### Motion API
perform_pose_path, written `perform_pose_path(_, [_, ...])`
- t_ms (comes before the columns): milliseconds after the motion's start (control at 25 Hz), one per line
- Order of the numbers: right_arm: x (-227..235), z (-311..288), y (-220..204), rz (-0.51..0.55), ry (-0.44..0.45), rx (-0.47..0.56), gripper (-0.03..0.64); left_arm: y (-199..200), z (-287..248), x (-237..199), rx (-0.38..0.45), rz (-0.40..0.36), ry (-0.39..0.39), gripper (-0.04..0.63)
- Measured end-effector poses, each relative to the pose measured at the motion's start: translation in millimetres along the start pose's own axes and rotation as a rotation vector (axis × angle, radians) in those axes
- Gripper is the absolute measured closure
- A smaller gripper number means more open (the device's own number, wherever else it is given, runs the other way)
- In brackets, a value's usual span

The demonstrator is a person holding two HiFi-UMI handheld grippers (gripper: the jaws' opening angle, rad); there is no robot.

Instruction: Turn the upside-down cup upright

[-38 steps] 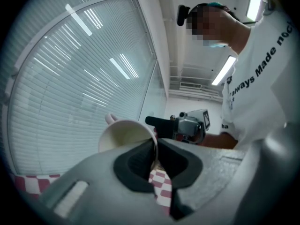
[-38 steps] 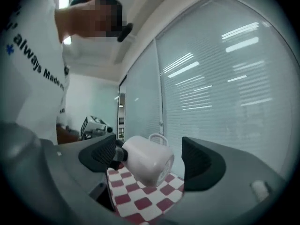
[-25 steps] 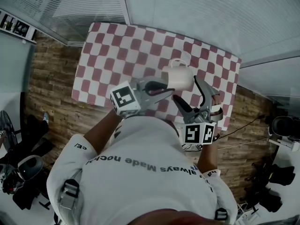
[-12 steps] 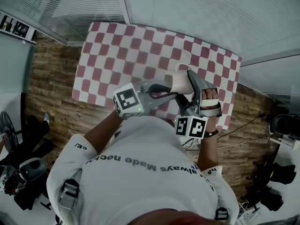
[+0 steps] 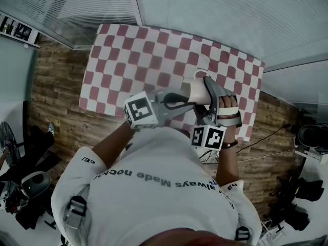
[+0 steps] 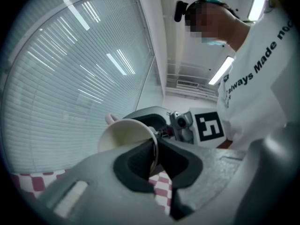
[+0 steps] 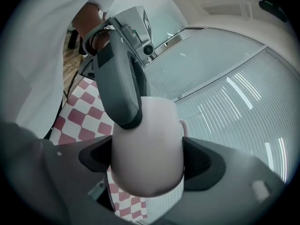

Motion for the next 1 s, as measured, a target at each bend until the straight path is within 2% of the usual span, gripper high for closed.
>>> perform_pose_path(240, [1.0,1.9,-0.1,-0.06,-0.011,0.0,0.175,2.8,1.4,4.2,0.044,-0.036,0.044,0.556])
perform_pose_path(400, [4.2,1.6,-2.8,-0.135,-0.027,0.02,0.175,6.7,10.8,1.2,0.102,-0.019,0.112,0.458])
perform_pose_path(480, [6.6,3.7,-4.2,-0.195,-0.04,0.044,0.175,7.3,17.1,-1.4,0.106,-0.022,0.146,0.41])
perform_pose_path(600, [11.9,7.4,-5.9,-0.301,-0.067,0.095,0.175,17.3,26.3,-5.0,0.168,-0.03,0.186,0.337])
perform_pose_path(720, [19.4,10.9,-9.0,-0.441,-0.087,0.175,0.175,26.2,33.6,-9.5,0.227,-0.022,0.207,0.247])
perform_pose_path(800, [24.1,13.5,-11.5,-0.54,-0.091,0.252,0.175,29.6,35.1,-11.4,0.235,-0.027,0.213,0.195])
perform_pose_path(1000, [28.0,20.0,-11.1,-0.765,-0.112,0.496,0.175,36.6,30.9,-7.7,0.239,-0.042,0.17,0.17])
Point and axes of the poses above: the fingertips, and each gripper's own axes: z backward along the fingers, x to its right, y out of its top, the point moved 8 cm from there along z, backward along the fingers, and after that the axes turned 5 degrees about z, right-handed, at the moved point
